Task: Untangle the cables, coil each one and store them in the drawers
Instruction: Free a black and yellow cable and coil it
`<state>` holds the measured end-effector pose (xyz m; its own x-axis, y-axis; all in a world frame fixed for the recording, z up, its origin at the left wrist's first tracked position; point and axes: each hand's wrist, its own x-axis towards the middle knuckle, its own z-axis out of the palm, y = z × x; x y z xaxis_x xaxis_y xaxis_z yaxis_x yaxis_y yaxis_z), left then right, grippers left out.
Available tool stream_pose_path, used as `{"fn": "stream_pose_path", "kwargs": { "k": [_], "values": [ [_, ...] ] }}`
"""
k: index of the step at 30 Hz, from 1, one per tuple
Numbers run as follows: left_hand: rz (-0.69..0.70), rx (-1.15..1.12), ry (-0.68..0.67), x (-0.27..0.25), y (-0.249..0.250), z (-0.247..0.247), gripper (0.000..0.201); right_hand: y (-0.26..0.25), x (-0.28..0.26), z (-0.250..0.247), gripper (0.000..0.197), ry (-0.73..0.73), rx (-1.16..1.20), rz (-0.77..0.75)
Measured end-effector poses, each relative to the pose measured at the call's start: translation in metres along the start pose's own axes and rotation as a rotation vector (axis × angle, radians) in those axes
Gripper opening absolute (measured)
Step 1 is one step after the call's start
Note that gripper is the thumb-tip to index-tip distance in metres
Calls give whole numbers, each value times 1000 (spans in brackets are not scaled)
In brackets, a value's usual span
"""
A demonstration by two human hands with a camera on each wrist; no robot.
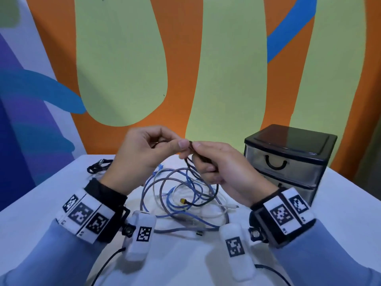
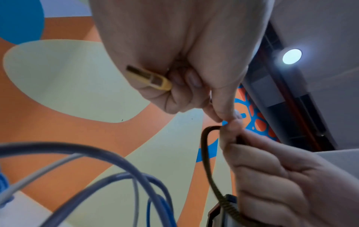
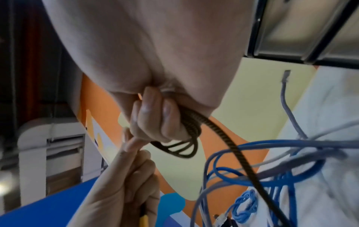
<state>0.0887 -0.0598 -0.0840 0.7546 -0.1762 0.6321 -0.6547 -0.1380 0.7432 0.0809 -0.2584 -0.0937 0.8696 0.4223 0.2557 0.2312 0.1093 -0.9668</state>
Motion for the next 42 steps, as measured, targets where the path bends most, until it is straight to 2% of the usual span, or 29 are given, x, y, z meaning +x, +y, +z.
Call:
{"fn": "stream_pose_path", "kwargs": {
  "k": [6,9,12,14,16,19,22,24,25,27,29,35,42],
  "values": [
    [167,139,45,0,-3,0,13,0,-2,-5,34,-98,219,73],
    [292,333,59,2,-7,-4,11,1,-1,-5,32,-142,356,73],
    [416,582,103,6,-10,-6,17,2,-1,-3,32,-184,456,88],
    [457,617,104,5,-12,-2,19,3,-1,-1,33,-204,489,91],
    [408,566,81,2,-13,3,17,4,-1,0,33,-225,506,82],
    [149,299,-34,-2,-7,11,19,5,1,0,33,-212,523,45],
    [-141,-110,-42,-3,4,16,29,6,4,-5,34,-120,536,6],
    [-207,-243,-28,-4,8,18,28,7,6,-8,35,-26,500,-17],
    [-189,-223,-41,-4,10,19,27,8,7,-10,36,17,476,-29],
    [-132,-114,-74,-7,7,21,43,10,9,-10,35,89,424,-51],
    [-109,-68,-48,-8,3,22,52,14,11,-7,35,140,373,-72],
    [-12,-43,-14,-10,2,30,54,19,13,-6,34,265,153,-131],
    [221,400,-52,-12,-10,23,22,20,13,-5,43,257,97,-82]
  ]
}}
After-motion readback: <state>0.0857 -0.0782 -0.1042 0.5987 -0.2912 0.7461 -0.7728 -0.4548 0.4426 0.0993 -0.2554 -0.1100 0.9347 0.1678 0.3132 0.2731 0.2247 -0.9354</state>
